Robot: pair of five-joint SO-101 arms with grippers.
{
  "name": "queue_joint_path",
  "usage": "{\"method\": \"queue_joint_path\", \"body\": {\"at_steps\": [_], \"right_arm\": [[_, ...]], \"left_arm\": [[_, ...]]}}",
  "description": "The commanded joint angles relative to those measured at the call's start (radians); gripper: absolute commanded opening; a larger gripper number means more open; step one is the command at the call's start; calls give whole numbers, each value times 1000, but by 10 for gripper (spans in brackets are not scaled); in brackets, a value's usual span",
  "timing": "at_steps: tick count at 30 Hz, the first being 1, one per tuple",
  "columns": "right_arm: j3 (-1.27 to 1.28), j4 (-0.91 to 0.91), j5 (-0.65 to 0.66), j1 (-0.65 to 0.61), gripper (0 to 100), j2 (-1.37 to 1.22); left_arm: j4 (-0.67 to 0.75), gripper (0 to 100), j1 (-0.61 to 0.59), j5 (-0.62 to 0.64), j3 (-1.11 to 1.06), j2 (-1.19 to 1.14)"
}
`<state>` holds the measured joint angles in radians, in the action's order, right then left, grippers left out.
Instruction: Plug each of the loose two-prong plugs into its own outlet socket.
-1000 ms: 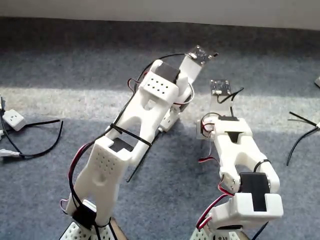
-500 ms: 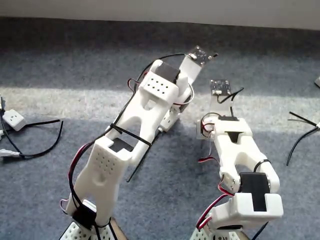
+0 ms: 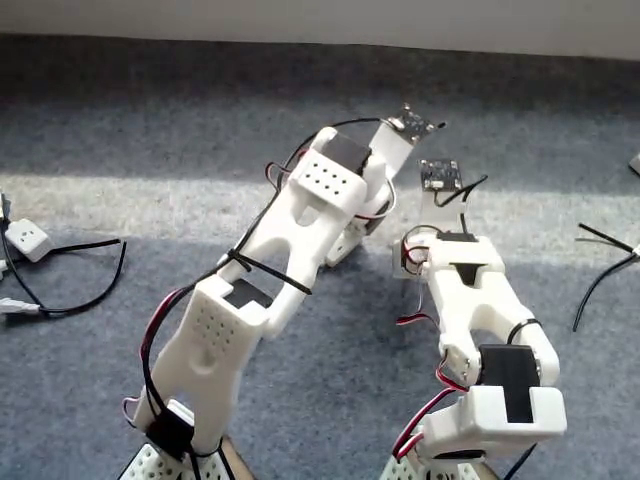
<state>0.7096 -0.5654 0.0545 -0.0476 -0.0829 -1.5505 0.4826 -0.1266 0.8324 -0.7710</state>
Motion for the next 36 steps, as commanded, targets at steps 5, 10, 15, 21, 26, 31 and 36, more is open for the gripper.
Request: {"method": "queue_joint_path", "body": {"at_steps": [5,10,15,21,26,31,36], "right_arm": [[-41,-4,8,12,6,-5],[-41,-4,8,12,6,-5],[-41,-4,8,12,6,-5],[-47,-4,-2,64,6,-5],[-48,12,-123,136,6,-5],[-45,31,-137,148,6,-5],[-47,31,-137,148,6,-5]], "left_arm": [[14,7,-30,-37,12,-110],[15,7,-30,-49,12,-148],[11,7,-30,-43,12,-176],[11,7,-30,-44,12,-211],[9,7,-31,-43,7,-216],[-49,7,-31,-43,1,-222],[-95,7,-68,-43,61,-272]]}}
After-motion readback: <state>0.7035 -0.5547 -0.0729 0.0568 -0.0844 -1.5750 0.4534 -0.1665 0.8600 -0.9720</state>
